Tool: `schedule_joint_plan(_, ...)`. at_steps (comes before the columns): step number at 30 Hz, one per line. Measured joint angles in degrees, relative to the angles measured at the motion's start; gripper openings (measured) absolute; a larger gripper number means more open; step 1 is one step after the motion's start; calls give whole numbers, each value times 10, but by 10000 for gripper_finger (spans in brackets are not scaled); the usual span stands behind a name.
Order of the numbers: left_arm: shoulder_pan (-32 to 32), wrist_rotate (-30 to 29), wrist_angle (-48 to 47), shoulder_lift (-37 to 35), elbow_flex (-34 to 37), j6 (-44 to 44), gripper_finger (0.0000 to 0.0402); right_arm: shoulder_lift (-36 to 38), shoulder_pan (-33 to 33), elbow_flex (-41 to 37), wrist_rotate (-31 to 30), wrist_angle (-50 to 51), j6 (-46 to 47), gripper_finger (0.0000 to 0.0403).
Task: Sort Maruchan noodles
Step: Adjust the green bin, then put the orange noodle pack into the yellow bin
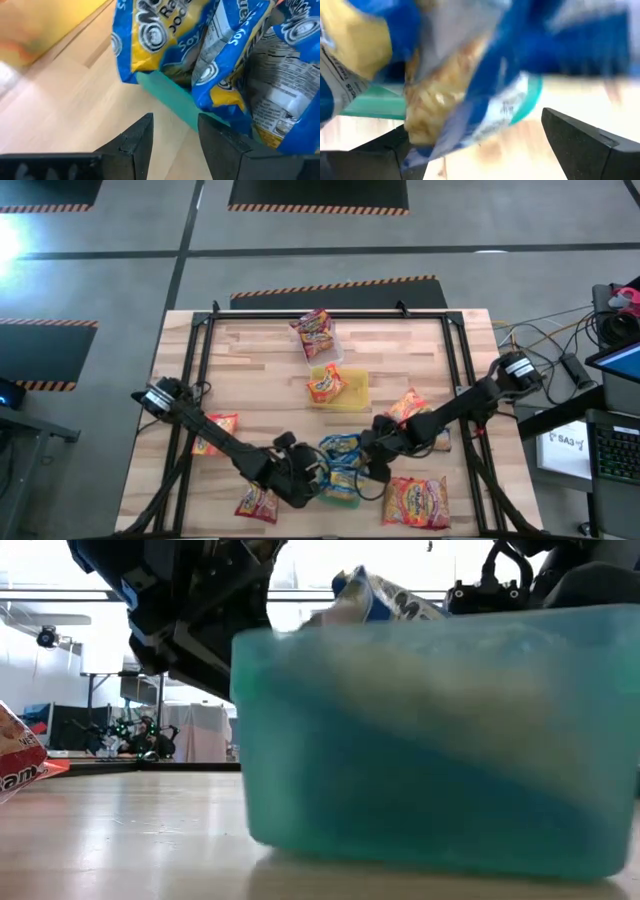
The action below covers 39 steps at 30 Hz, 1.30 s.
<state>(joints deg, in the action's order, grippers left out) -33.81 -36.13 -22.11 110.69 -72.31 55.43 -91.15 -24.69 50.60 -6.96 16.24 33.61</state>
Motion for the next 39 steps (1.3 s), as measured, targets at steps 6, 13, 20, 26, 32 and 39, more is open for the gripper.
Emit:
schedule_joint_plan(6,-28,-25,-124,-5,-29,74,139,37,1,23,-23,113,2,341)
schedule_joint_plan(13,-51,-147,-247,-9,-76,150,139,106,4,32,-72,240,30,341)
schedule_joint_plan(20,-45,-218,-246,-9,-68,180,139,140,5,26,-72,305,67,341)
schedule_joint_plan(26,-33,-261,-261,-9,-67,182,139,141,7,26,-111,295,61,341)
schedule_joint_plan(32,-16,-263,-284,-9,-67,182,139,141,15,26,-97,298,36,341)
schedule_joint_plan(39,5,-259,-312,-10,-67,177,139,141,86,26,-113,402,63,341)
